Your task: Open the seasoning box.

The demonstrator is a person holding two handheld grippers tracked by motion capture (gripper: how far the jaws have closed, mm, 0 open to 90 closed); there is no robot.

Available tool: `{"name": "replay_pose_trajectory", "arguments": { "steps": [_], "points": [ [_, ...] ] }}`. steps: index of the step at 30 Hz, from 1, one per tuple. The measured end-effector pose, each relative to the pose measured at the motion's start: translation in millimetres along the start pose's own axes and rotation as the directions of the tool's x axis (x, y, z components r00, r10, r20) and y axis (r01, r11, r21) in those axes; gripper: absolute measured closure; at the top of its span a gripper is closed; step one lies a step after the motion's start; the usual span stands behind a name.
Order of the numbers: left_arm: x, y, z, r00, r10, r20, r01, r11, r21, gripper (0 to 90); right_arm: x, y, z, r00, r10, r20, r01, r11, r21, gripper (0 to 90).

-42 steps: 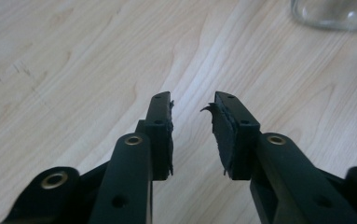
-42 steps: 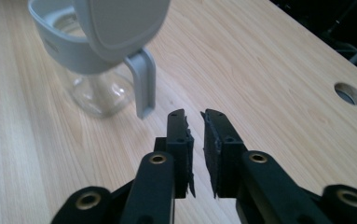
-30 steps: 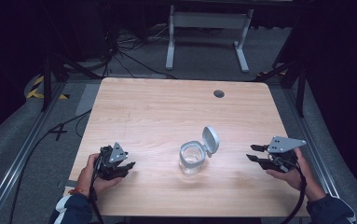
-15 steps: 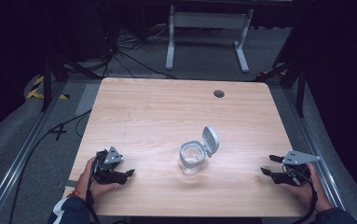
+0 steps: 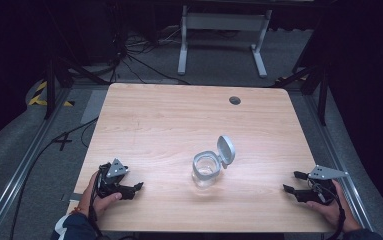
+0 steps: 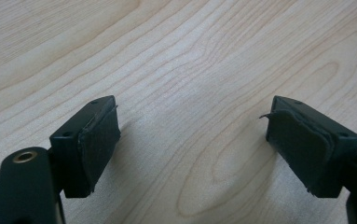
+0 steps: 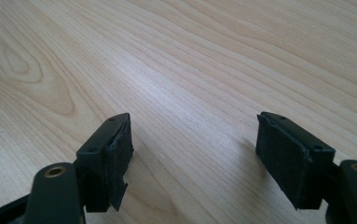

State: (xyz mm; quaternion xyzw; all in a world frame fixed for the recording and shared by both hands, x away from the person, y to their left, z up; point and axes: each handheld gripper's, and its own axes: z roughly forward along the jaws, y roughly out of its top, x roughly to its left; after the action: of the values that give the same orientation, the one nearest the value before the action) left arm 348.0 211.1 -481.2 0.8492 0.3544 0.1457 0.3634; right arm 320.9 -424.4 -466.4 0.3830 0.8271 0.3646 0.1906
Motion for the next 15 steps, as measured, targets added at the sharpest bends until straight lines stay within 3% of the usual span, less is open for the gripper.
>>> {"name": "replay_pose_trajectory", "arguments": {
  "steps": [15],
  "points": [
    [0.2, 0.3, -0.3, 0.9999, 0.010, -0.001, -0.010, 0.9999, 0.007, 15.8, 1.1, -0.2, -0.1, 1.0000, -0.002, -0.007, 0.002, 1.000, 0.001, 26.4]
  ]
}}
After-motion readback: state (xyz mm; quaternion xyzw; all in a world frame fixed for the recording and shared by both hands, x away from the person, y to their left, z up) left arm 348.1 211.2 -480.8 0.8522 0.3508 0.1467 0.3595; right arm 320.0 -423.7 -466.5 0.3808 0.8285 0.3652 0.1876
